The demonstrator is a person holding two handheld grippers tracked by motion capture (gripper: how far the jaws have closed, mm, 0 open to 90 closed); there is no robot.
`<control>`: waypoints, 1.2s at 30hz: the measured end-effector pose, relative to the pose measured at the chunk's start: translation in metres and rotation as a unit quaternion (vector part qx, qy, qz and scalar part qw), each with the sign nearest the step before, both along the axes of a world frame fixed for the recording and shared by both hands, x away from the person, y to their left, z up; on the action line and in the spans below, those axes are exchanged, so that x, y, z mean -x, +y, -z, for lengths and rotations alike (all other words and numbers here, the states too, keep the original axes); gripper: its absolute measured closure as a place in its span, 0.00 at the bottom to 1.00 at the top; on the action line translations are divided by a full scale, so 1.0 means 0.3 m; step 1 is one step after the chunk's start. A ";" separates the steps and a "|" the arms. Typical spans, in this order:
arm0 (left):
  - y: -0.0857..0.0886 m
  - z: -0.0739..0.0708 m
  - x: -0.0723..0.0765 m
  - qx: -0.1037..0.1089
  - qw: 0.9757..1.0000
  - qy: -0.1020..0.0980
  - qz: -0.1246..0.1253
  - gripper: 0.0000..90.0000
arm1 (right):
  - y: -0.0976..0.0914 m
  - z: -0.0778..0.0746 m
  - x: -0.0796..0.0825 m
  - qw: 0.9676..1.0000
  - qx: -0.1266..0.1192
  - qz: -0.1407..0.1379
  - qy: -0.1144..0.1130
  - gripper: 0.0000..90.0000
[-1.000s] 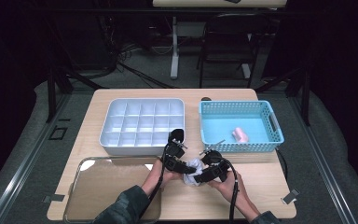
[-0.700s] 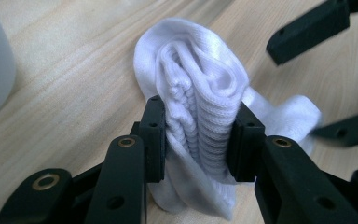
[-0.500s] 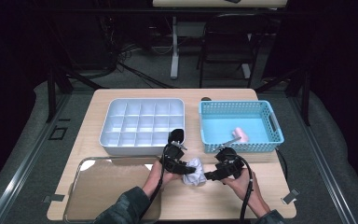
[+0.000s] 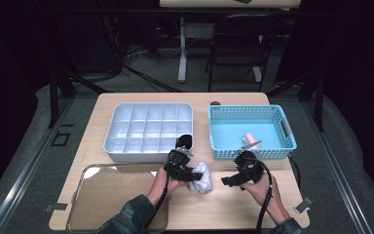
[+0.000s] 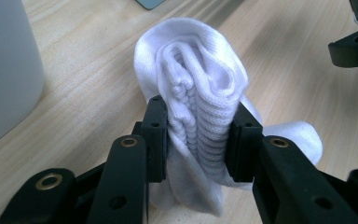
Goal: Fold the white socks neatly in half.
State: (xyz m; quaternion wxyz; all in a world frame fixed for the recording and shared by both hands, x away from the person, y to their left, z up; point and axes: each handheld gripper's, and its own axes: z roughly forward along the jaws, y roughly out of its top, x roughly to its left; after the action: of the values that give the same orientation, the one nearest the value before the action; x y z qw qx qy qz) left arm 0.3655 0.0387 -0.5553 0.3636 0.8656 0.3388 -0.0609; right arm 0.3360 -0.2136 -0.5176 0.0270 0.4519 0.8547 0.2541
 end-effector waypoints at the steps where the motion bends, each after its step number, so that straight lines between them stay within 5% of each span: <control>1: 0.001 -0.002 0.003 0.000 1.000 -0.001 -0.002 0.74 | 0.000 -0.001 -0.001 1.000 0.003 -0.001 -0.001 0.18; 36: 0.014 -0.071 0.059 0.004 0.999 -0.036 0.013 0.73 | -0.025 -0.002 -0.018 1.000 0.004 0.014 -0.004 0.16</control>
State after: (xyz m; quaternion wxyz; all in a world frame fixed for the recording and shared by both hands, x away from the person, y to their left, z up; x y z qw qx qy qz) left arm 0.3479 0.0428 -0.5340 0.3779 0.8703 0.3138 -0.0361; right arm 0.3414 -0.2213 -0.5170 0.0361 0.4627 0.8492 0.2518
